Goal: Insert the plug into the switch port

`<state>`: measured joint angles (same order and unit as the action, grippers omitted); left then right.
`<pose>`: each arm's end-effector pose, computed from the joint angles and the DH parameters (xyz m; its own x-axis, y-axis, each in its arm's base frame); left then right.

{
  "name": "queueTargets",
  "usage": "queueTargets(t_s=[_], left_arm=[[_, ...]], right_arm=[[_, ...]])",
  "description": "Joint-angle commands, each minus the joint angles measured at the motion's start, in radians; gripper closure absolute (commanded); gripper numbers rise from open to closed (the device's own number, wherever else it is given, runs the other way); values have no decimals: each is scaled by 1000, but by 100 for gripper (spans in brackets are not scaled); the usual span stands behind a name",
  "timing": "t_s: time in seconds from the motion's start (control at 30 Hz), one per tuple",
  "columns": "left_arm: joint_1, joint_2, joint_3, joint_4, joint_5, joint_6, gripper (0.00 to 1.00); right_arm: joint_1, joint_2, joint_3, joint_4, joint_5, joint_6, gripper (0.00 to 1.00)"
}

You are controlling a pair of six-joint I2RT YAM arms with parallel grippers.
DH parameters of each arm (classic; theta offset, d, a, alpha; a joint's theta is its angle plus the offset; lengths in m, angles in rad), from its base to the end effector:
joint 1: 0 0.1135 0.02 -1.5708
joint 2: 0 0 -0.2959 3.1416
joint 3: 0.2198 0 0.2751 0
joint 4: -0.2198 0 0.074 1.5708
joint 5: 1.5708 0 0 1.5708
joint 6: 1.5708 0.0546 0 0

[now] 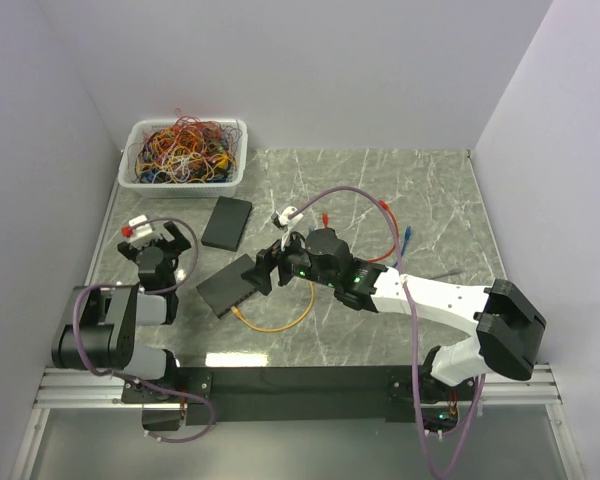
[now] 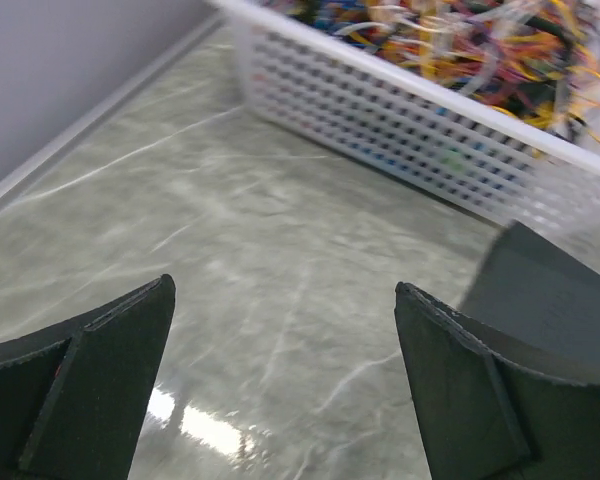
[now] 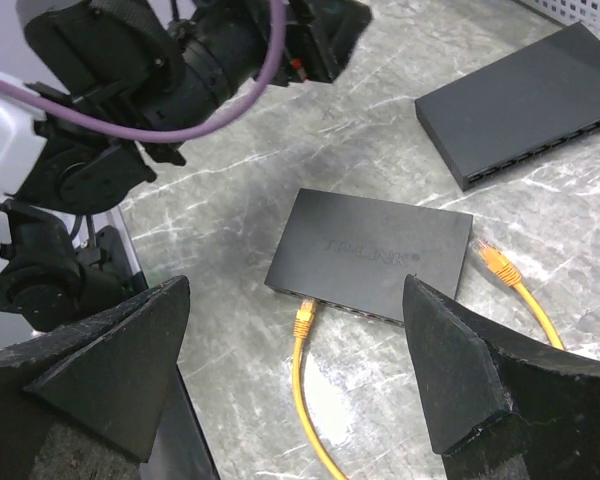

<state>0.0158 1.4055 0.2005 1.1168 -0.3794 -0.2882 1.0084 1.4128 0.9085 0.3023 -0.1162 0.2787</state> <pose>0.2472 0.0241 0.1651 0.0246 -0.2637 -0.9643 -0.3928 0.8845 -0.2518 0.1883 0.3106 0.3028 -0.3507 -0.0439 -0.9355 -0.8366 0.4635 0.2919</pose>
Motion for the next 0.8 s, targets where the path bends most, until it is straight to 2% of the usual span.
queueTargets(t_s=[0.0,0.13,0.37,0.53,0.77], left_arm=[[-10,56,33,132,154,87,3],[-36,53,36,120,142,92,1],[-36,53,36,118,140,93,1],[-36,53,36,118,140,93,1],[-36,55,36,118,140,93,1]], right_arm=[[4,-21,-3,44,23,-9,7],[4,-23,-7,46,49,-7,7],[-43,-8,7,-3,234,25,7],[-154,70,41,-54,217,123,10],[-237,169,130,-152,227,111,12]])
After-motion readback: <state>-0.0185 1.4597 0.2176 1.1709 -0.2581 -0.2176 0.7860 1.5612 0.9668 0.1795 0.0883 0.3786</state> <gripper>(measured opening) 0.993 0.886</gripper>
